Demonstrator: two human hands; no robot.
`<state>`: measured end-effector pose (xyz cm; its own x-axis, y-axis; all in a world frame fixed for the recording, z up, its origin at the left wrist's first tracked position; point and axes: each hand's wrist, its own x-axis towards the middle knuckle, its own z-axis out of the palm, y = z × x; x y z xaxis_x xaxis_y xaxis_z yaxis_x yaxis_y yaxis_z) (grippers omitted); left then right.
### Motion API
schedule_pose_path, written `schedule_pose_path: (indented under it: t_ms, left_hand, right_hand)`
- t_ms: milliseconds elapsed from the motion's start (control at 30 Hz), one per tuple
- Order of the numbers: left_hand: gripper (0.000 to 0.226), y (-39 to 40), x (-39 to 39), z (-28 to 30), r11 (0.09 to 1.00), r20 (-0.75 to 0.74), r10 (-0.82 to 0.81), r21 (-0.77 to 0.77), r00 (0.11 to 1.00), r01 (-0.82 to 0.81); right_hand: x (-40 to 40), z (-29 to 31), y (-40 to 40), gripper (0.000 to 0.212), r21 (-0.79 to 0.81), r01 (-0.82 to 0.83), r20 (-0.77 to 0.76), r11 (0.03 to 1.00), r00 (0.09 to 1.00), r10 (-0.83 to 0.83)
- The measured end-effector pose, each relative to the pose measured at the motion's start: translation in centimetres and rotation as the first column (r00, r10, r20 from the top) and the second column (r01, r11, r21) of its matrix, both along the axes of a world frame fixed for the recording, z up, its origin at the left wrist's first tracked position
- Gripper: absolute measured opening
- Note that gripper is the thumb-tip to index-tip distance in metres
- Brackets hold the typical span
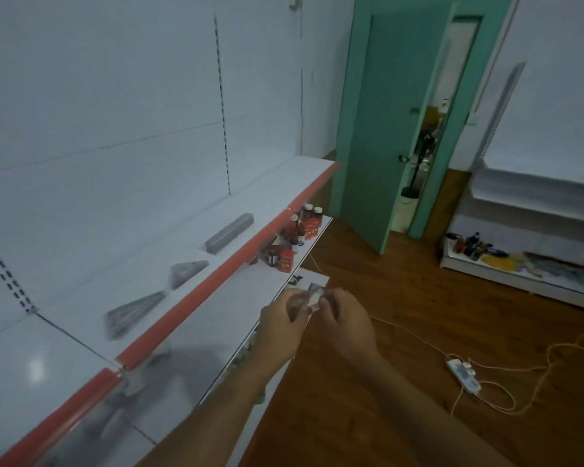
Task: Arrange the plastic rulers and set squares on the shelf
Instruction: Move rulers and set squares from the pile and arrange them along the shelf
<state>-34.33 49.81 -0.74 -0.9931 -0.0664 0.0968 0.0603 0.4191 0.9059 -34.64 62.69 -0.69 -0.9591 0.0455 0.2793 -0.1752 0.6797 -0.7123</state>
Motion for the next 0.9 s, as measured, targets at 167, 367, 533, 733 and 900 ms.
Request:
schedule_pose_path:
  t_ms: [167,367,533,733,900]
  left_hand:
    - [0.021,2.5,-2.4,0.4,0.996,0.011,0.052,0.073,0.999,-0.052]
    - [0.021,1.5,-5.6,0.3,0.982,0.055,0.111,0.144,0.992,-0.118]
    - [0.016,-2.0,-8.6,0.5,0.958,0.074,0.156,0.23,0.985,-0.169]
    - [0.019,-7.6,-10.3,0.5,0.925,0.048,0.301,0.23,0.952,-0.304]
    - [0.023,-12.0,-9.7,-0.7,0.822,-0.005,0.535,0.237,0.845,-0.518]
  right_hand:
    - [-3.8,-0.6,4.9,0.027,0.306,-0.018,-0.062,0.952,0.997,0.038]
    - [-8.0,-0.9,4.1,0.023,0.289,-0.104,-0.106,0.952,0.985,0.14]
    - [-11.8,-0.8,1.0,0.027,0.256,-0.135,-0.099,0.957,0.981,0.165]
    - [-15.9,-0.1,-4.2,0.04,0.228,-0.237,-0.097,0.944,0.959,0.265]
    - [-18.1,-1.8,-8.6,0.036,0.296,-0.376,-0.098,0.878,0.902,0.42]
